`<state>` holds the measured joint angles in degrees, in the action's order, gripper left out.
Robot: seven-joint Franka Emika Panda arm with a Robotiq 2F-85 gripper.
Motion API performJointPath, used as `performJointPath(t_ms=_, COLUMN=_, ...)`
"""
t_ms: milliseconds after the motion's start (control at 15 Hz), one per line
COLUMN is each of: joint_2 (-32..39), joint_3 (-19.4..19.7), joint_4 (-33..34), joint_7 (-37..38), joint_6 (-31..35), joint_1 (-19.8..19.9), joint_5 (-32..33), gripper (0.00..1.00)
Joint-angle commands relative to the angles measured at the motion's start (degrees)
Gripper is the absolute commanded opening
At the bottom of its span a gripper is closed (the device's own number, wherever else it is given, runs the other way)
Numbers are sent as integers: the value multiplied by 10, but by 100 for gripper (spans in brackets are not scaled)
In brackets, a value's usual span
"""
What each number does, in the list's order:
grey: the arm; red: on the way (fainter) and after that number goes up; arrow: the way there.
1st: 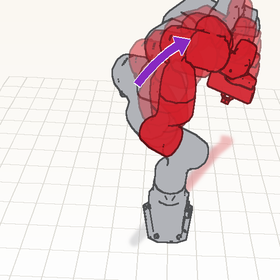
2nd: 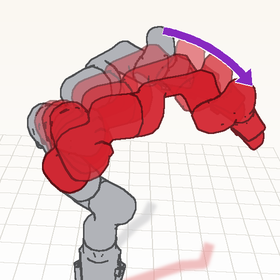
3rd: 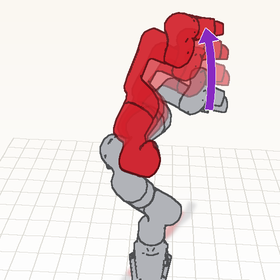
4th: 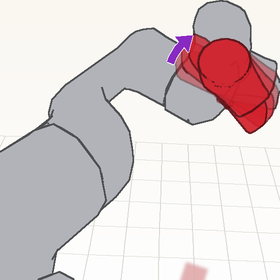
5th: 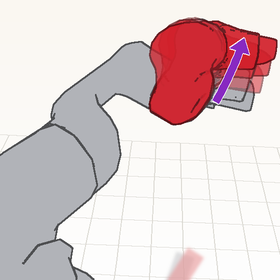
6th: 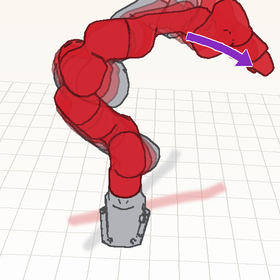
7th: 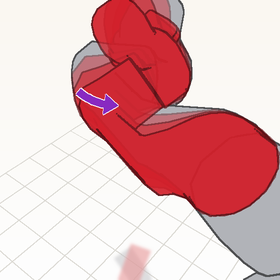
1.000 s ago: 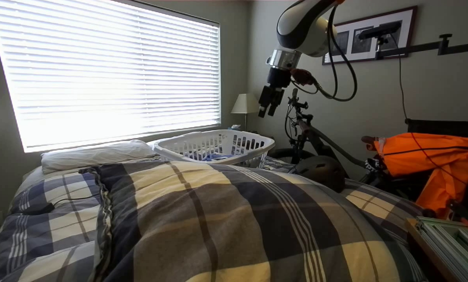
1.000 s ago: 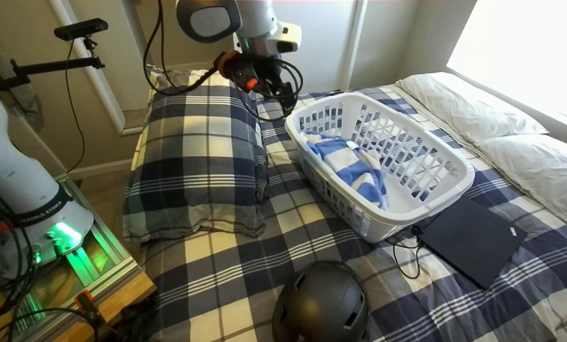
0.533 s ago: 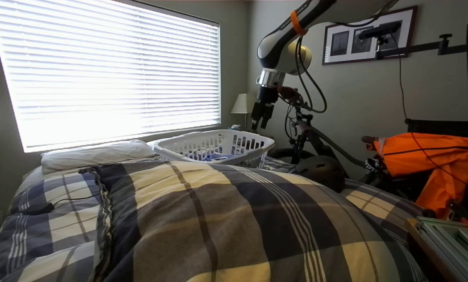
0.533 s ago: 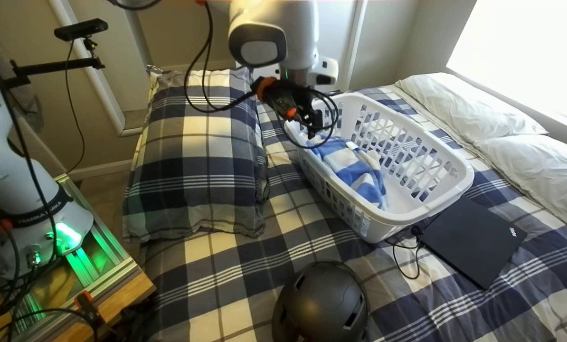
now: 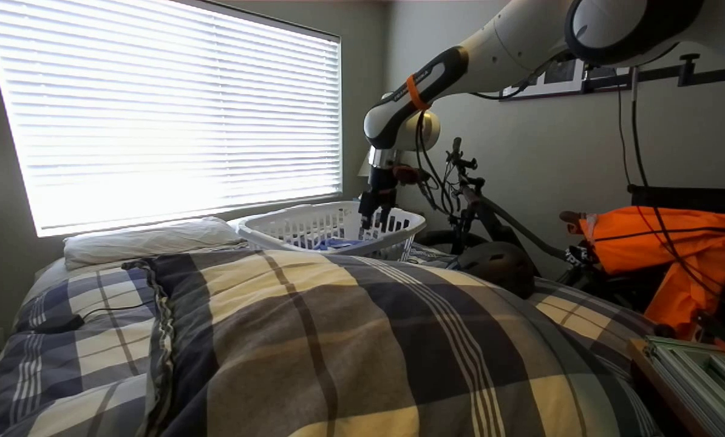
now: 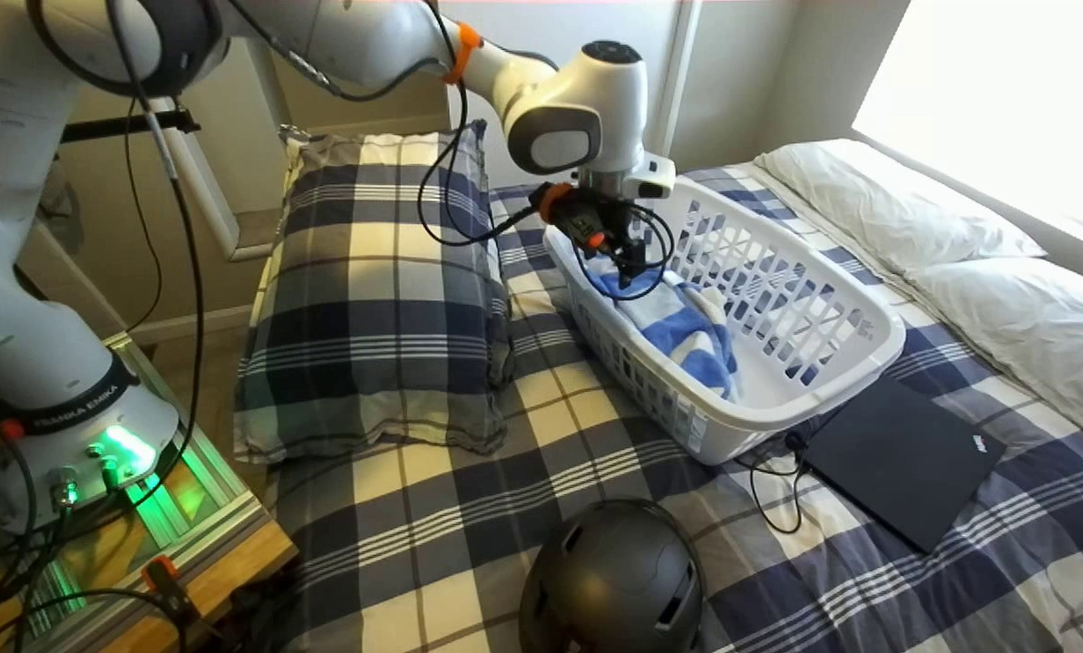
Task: Put the towel on the pillow
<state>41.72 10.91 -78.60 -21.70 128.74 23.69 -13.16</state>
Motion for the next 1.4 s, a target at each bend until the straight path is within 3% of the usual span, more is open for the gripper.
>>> performJointPath(t_ms=0, joint_2=79, joint_3=-18, joint_4=114, joint_7=47, joint_6=-6, joint_1=5, joint_5=32, gripper=100)
performJointPath(t_ms=467, joint_2=174, joint_3=-33, joint_4=214, joint_7=73, joint_6=-17, joint_1=10, joint_5=52, gripper=100)
performJointPath(t_ms=533, joint_2=185, joint_3=-36, joint_4=224, joint_7=70, joint_6=-19, joint_1=11, joint_5=52, gripper=75)
performJointPath(t_ms=667, joint_2=201, joint_3=-40, joint_4=239, joint_7=65, joint_6=-23, joint_1=10, joint_5=55, gripper=68)
performJointPath(t_ms=933, joint_2=210, joint_3=-40, joint_4=265, joint_7=65, joint_6=-50, joint_1=12, joint_5=65, gripper=38)
performJointPath(t_ms=1000, joint_2=200, joint_3=-25, joint_4=256, joint_7=57, joint_6=-54, joint_1=4, joint_5=53, gripper=32)
performJointPath(t_ms=1267, joint_2=151, joint_3=-30, joint_4=220, joint_7=41, joint_6=-70, joint_1=10, joint_5=43, gripper=4)
performJointPath(t_ms=1333, joint_2=135, joint_3=-33, joint_4=207, joint_7=34, joint_6=-69, joint_1=12, joint_5=39, gripper=2)
